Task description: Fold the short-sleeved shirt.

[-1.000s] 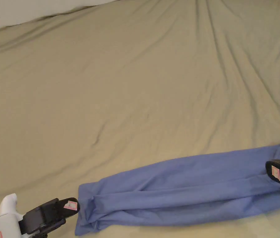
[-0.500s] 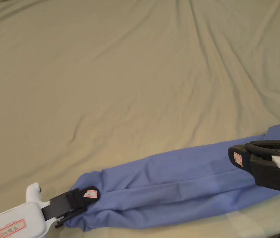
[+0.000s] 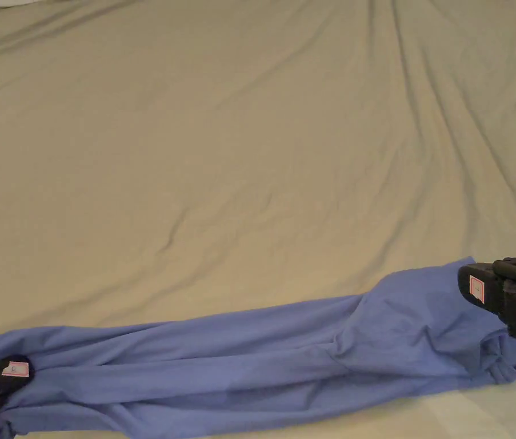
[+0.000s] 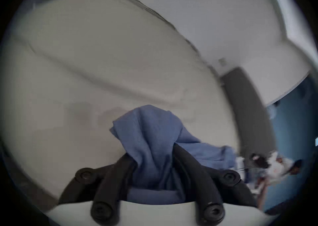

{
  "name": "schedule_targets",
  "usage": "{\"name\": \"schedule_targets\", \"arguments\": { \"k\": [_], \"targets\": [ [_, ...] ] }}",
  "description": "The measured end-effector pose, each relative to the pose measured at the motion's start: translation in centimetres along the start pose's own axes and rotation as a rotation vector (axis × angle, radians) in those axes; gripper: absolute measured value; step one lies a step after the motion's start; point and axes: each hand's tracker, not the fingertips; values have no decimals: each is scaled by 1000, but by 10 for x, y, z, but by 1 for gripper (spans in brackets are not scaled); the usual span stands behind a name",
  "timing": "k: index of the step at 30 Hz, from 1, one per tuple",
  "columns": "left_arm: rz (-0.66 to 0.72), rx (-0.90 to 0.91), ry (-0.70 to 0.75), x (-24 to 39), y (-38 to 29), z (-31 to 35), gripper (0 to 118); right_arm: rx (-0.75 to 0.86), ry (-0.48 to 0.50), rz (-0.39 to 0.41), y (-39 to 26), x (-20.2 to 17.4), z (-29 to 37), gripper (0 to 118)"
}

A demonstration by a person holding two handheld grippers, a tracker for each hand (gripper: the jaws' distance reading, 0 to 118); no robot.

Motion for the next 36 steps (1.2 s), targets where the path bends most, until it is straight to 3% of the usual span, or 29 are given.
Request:
{"name": "schedule_targets", "arguments": {
  "k": [2,6,10,13,16,17,18,19,21,23,27,28,29,30,32,36],
  "targets": [
    [-51,-44,120,22,2,5,12,5,13,-2,-2,1,1,2],
    [-270,-68,199,108,-9,-12,12,19,34,-5,-5,8,7,2],
    [-265,-171,-57,176,-31,-65,12,40,40,-28,-10,25,20,2],
    [-295,-289,-131,210,-49,-109,12,54,11,-58,-17,41,31,2],
    [-196,-379,-201,207,-55,-142,13,64,-20,-103,-24,60,42,2],
    [-134,-385,-213,203,-56,-147,25,69,-27,-119,-27,66,44,2],
    [-76,-390,-237,198,-56,-149,69,69,-35,-133,-29,71,46,2],
    [-21,-379,-261,191,-55,-146,94,70,-41,-142,-31,74,47,2],
    [43,-344,-319,186,-50,-126,98,68,-43,-152,-34,79,48,2],
    [11,-265,-291,186,-41,-86,98,66,-39,-157,-35,80,47,2],
    [-181,-98,-24,185,-28,-25,98,54,-15,-152,-34,75,42,2],
    [-260,-72,17,187,-31,-22,89,50,-8,-146,-33,73,40,2],
    [-327,-77,29,190,-32,-29,58,46,-2,-141,-33,70,38,2],
    [-327,-113,66,198,-36,-45,0,43,4,-137,-33,68,36,2],
    [-318,-198,64,208,-47,-68,0,39,10,-130,-33,66,35,2],
    [-500,-340,60,259,-82,-132,0,29,0,-130,-35,66,35,2]
  ]
}}
